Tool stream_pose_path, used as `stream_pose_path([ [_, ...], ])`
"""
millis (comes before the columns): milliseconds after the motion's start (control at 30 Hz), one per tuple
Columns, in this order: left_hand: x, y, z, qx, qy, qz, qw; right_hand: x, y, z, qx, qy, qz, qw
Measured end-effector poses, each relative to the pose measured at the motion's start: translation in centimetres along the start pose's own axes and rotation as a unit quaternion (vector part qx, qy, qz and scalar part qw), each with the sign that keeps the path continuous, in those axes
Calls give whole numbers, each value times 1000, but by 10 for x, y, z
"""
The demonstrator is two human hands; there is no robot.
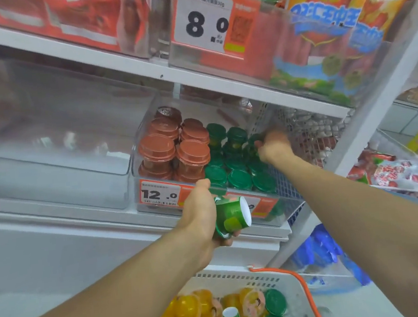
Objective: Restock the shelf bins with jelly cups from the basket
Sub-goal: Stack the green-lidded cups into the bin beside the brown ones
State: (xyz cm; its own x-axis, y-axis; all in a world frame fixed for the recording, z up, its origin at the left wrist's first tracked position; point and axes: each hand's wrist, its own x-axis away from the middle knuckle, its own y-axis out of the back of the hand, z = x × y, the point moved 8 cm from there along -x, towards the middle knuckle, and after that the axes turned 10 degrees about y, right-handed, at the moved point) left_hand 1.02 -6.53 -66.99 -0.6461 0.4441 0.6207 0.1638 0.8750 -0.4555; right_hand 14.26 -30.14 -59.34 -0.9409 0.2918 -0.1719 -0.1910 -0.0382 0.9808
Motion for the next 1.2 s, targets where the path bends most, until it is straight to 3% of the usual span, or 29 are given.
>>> stream_pose_path([
  [167, -3, 0, 3, 1, 5, -2, 1000, -13, -3, -9, -69, 1, -55, 996],
  [367, -2, -2, 6, -5, 13, -17, 1000, -15, 0, -7, -42, 19, -87, 995],
  [600, 3, 1, 9, -17, 16, -15, 1000, -9, 8, 0, 68, 57, -20, 996],
  [667, 7, 2, 8, -16, 16, -19, 1000, 15, 26, 8, 32, 101, -57, 993],
  [733, 11, -1, 5, -6, 14, -9, 1000, 56, 44, 18, -84, 131, -85, 984],
  [800, 16, -5, 1, 5, 6, 5, 1000, 101, 48, 28, -276, 140, -50, 950],
  [867, 20, -11, -1, 10, -2, 24, 1000, 148, 43, 42, -434, 153, 28, 887],
  [967, 23, -24, 1, 5, -4, 71, 997, 195, 30, 55, -490, 207, 98, 841],
  [1067, 25, -36, 5, -8, -5, 107, 994, 203, 17, 46, -534, 194, 93, 818],
  [1200, 29, -46, 4, -7, -10, 137, 990, 203, 3, 34, -720, 68, 138, 676],
])
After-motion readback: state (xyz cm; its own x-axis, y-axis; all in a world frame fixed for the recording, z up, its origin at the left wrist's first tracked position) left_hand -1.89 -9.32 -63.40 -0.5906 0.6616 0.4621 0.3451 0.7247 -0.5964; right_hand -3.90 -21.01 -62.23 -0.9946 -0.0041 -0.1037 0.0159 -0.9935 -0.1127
